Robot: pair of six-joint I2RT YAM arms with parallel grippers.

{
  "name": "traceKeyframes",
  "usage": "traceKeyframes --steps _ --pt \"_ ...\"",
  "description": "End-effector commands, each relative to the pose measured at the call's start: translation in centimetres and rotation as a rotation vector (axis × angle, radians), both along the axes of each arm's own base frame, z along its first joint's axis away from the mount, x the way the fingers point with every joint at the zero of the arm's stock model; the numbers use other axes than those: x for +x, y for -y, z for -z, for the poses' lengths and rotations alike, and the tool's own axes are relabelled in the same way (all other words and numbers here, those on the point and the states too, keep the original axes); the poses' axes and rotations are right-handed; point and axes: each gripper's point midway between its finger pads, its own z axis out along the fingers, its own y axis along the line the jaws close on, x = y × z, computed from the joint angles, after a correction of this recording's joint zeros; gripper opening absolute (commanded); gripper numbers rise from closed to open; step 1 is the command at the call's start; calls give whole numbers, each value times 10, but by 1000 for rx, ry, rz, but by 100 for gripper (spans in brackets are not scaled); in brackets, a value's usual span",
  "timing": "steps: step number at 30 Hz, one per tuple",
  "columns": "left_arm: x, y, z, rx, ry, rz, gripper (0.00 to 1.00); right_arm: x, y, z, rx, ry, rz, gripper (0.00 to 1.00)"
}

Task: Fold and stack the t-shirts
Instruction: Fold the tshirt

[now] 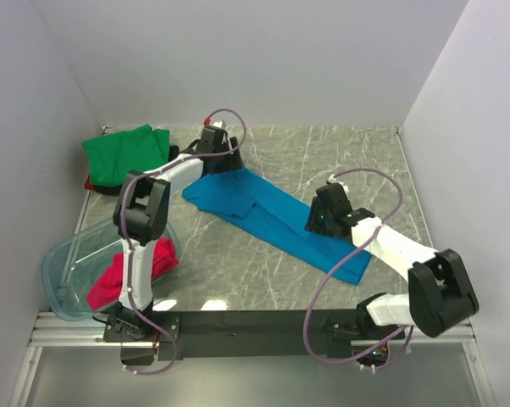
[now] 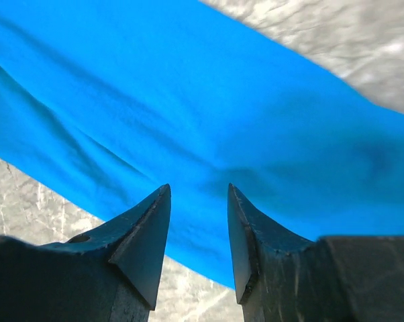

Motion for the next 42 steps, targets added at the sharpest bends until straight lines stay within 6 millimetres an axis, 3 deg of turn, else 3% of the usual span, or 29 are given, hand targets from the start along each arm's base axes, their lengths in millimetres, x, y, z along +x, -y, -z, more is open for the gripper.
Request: traceKeyframes --steps 1,3,4,6,7,10,17,21,27,33,42 --pt "-2 -10 -84 -24 153 -11 77 -3 16 -18 -56 40 47 47" --pt "-15 -14 -84 -26 136 -10 77 -7 19 -14 -63 30 55 47" --pt "-25 -17 -68 -15 96 -7 77 -8 20 -10 -71 19 58 47" --pt "-37 -16 -58 -31 66 14 77 -9 22 -4 -84 -2 60 47" --pt "-49 -18 -40 -25 26 22 77 -11 22 3 -93 -22 61 47" --pt "-66 -15 -15 -39 -30 51 76 -13 23 15 -105 -53 58 47" --pt "-84 -6 24 -30 -109 101 76 -22 18 34 -122 -109 25 47" --pt "-75 -3 48 -12 -155 106 76 -30 7 46 -121 -151 -14 47" --pt "-58 1 59 15 -176 100 76 -45 -11 52 -117 -184 -58 46" --pt "-20 16 43 11 -125 109 76 -61 -38 44 -70 -188 -109 46" --pt "18 55 17 -56 5 197 76 -71 -115 21 126 -160 -298 46"
